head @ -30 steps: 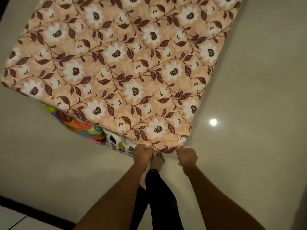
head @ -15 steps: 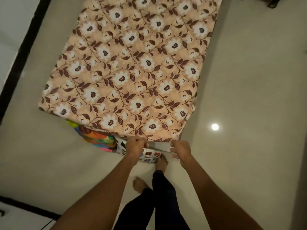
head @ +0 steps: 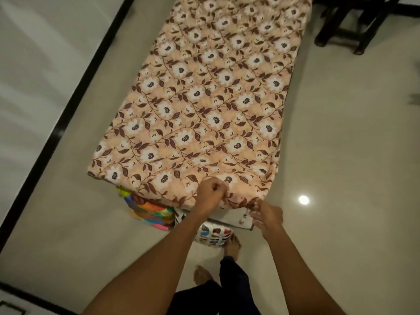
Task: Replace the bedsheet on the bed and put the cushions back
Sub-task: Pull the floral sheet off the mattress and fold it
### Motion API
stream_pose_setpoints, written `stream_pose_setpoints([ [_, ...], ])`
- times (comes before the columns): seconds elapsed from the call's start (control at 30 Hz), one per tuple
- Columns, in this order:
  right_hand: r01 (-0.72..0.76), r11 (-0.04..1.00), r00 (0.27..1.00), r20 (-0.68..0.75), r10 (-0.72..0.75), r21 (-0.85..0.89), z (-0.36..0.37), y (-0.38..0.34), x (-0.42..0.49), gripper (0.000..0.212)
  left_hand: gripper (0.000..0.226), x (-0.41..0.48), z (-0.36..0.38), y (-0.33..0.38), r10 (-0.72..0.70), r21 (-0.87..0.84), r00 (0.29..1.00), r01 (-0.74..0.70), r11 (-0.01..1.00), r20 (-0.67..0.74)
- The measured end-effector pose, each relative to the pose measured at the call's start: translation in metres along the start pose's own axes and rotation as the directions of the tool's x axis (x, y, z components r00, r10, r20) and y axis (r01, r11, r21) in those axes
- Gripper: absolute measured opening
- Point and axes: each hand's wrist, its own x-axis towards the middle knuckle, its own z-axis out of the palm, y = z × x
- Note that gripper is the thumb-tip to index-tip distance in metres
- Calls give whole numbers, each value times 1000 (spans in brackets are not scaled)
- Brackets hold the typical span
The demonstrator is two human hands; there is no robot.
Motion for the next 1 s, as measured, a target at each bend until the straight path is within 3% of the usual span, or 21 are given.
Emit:
stream_pose_setpoints([
  [0.17,13,999,1000,19,-13,34,12,-10,11,32,14,-14,-22,-10,-48,-93,999,49,994,17],
  [0.33,46,999,994,98,-45,-7,48,-25,6,21,13,-31,-86,-69,-186,54,972,180,982,146],
  [0.5,61,998,994,95,-58,-25,97,-8,-31,15,15,-39,-171,-134,-304,288,939,249,925,164],
  [0.63,47,994,996,85,-38,-99,155,31,-78,22,15,-39,-255,-164,-260,356,936,165,920,238],
  [0.73,37,993,995,91,-27,-113,221,68,-140,16,21,-44,-344,-176,-224,365,944,126,922,242],
  [1.0,59,977,966,257,-4,-207,390,116,-257,17,18,-44,-529,-179,-198,406,975,140,903,104],
])
